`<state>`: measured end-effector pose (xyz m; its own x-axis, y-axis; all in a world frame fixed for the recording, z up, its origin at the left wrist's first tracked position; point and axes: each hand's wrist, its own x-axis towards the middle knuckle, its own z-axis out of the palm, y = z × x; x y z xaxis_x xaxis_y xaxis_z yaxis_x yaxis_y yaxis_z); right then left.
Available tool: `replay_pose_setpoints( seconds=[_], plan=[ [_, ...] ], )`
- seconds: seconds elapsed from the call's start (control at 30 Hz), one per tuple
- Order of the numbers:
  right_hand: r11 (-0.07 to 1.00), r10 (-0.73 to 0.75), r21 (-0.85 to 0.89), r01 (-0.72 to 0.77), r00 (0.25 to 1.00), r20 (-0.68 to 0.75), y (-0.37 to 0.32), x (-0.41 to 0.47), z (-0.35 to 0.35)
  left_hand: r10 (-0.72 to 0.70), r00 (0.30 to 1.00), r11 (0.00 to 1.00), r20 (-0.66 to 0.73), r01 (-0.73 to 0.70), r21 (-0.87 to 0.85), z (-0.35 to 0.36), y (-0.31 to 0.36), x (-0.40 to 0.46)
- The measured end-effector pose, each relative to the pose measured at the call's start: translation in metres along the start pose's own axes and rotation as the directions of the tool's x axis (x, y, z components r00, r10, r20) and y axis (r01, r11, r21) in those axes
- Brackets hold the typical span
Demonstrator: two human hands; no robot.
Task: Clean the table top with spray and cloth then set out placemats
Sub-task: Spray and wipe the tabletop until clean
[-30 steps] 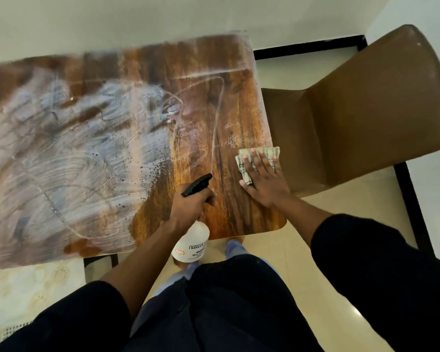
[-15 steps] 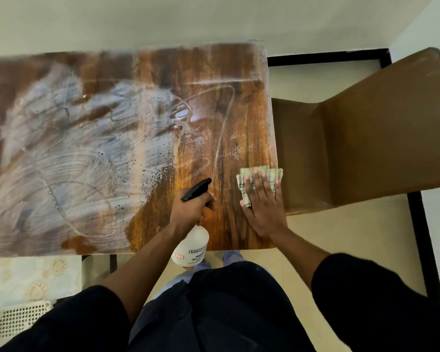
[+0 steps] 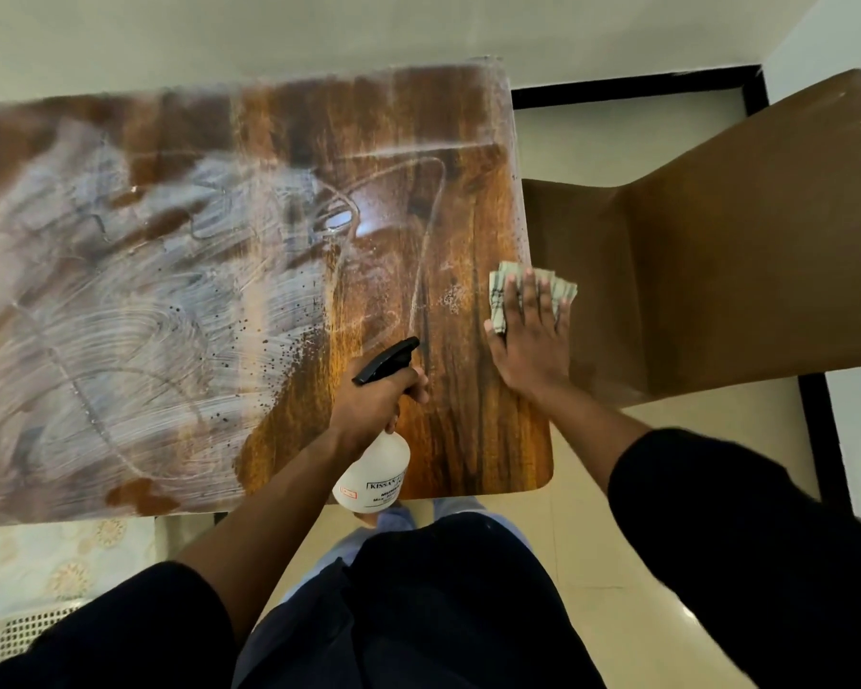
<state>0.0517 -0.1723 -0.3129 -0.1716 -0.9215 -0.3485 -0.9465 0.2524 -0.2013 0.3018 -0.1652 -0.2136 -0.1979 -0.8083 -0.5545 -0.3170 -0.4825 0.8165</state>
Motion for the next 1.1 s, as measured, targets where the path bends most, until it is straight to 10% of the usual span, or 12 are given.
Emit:
replay_pose_setpoints(
  seconds=[0.63,1.1],
  plan=[
    [0.993,-0.116,-0.025,0.115,0.992,-0.042,0.016,-0.153,0.054,-0.003,0.999,0.999,0.04,0.004,-0.034,0.009,-0.002,0.011],
    [0.982,-0.174,-0.07,0.177,0.984,0.042,0.011,0.033,-0.009,-0.028,0.997,0.999,-0.076,0.026,-0.026,-0.003,-0.009,-0.003]
  ],
)
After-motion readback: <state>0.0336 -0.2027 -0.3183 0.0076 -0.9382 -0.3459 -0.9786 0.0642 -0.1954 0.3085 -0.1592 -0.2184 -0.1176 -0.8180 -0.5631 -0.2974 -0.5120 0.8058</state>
